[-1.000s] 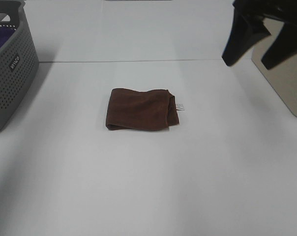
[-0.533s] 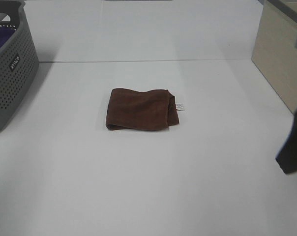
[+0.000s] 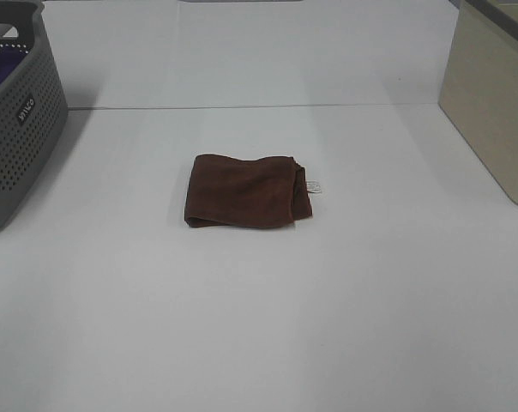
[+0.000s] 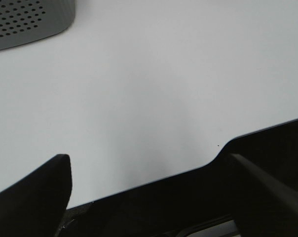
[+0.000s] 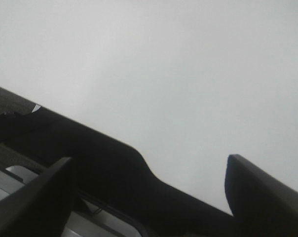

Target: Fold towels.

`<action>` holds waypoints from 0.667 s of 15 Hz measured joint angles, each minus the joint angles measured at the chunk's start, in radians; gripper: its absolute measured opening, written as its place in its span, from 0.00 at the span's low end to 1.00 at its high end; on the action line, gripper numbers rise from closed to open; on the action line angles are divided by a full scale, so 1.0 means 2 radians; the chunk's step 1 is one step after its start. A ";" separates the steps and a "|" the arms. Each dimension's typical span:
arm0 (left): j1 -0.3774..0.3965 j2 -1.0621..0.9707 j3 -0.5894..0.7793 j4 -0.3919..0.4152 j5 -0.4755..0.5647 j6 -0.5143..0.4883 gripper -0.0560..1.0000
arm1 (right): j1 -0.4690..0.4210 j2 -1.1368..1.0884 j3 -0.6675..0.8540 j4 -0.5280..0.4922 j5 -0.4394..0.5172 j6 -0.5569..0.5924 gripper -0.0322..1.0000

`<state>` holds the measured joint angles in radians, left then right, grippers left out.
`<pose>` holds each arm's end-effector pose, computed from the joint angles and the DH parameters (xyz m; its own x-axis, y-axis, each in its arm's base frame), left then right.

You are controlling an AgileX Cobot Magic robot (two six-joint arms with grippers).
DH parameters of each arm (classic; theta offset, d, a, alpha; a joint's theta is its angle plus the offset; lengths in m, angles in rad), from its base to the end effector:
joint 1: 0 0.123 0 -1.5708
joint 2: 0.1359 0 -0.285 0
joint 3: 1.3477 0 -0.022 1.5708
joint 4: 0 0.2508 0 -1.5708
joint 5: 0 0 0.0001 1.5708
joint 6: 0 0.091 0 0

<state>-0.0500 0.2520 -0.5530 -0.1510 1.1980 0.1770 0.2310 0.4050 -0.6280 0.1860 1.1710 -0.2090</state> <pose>0.0216 -0.0139 0.2810 -0.6975 0.1552 -0.6996 0.2327 0.9724 -0.0163 0.0418 0.0258 0.2996 -0.6821 -0.2976 -0.6679 -0.4309 0.9016 0.0383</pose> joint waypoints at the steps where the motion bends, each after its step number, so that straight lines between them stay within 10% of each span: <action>1: 0.000 0.000 0.004 -0.006 -0.009 0.006 0.81 | 0.000 -0.022 0.000 0.000 0.000 -0.004 0.79; 10: 0.000 0.000 0.021 -0.055 -0.061 0.086 0.81 | 0.000 -0.074 0.058 -0.001 -0.051 -0.005 0.78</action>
<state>-0.0500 0.2520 -0.5110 -0.2610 1.0760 0.3490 0.2310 0.2560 -0.5130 0.1830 1.0690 -0.2190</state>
